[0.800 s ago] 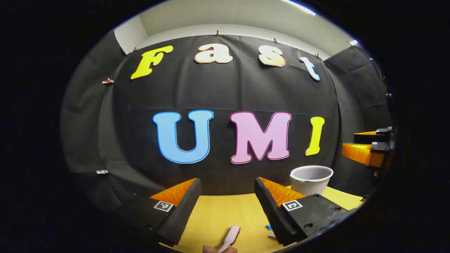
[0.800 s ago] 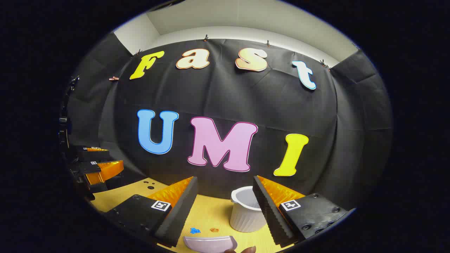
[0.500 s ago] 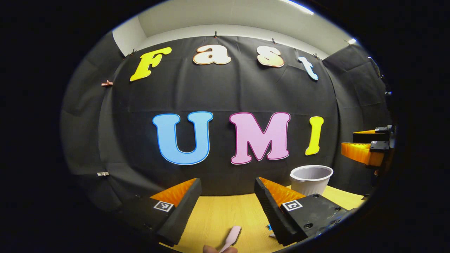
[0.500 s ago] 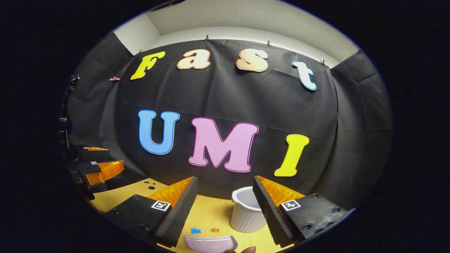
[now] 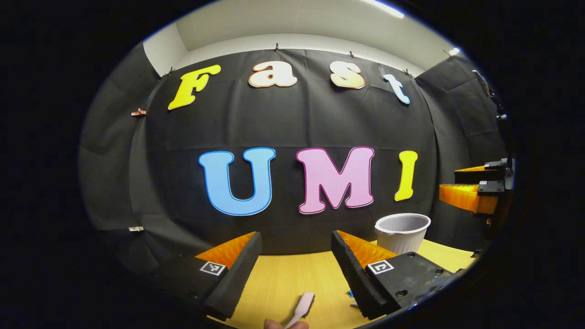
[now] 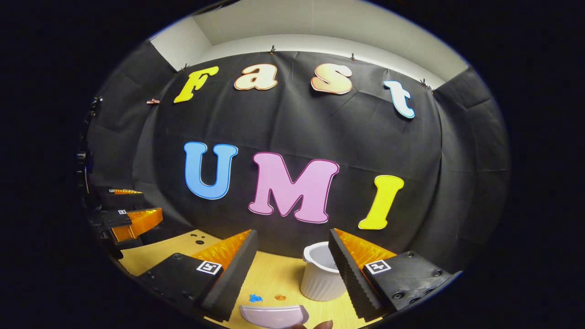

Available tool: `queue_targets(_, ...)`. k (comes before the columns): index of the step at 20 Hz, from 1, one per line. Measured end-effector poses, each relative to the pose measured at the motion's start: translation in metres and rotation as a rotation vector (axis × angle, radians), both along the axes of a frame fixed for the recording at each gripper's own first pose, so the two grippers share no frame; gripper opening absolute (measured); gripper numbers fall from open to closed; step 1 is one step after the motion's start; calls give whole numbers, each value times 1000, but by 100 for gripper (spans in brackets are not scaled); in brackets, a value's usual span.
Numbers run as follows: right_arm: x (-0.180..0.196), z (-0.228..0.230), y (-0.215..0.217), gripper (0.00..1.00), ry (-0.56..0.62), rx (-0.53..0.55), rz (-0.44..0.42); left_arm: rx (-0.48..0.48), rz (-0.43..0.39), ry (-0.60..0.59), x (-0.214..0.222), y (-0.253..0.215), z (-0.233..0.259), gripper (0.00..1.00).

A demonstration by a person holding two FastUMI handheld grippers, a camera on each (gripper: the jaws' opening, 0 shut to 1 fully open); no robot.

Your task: Pick up the small broom and dustpan from the desktop, sweep the trash into the dustpan with the broom, and then empty the trash into the garbage bin.

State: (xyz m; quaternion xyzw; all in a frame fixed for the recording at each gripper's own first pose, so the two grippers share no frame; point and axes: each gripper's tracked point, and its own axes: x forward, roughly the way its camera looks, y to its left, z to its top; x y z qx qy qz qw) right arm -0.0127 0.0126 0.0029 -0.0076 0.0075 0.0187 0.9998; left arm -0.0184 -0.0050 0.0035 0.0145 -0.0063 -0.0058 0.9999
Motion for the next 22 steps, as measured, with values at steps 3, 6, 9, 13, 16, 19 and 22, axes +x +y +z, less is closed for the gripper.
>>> queue_targets(3, -11, -22, 9, 97, 77, -9, 43, -3, 3, 11, -3, 0, -7, 97)
queue_targets(6, -29, -68, 11, 97, 250, -21, 95, -1, -1, 24, -6, 0, -15, 97)
queue_targets(9, -46, -120, 6, 98, 417, -30, 109, 14, -3, 47, -7, 1, -27, 97)
queue_targets(13, -70, -193, 0, 96, 632, -4, 136, -4, 18, 79, -10, 7, -42, 97)
queue_targets(16, -86, -256, -6, 95, 738, -36, 137, 0, 41, 104, -12, 14, -50, 97)
queue_targets(19, -97, -310, -8, 96, 853, -83, 163, -2, 64, 125, -14, 22, -59, 97)
queue_targets(22, -101, -360, -6, 94, 955, -95, 172, 5, 84, 137, -13, 27, -60, 97)
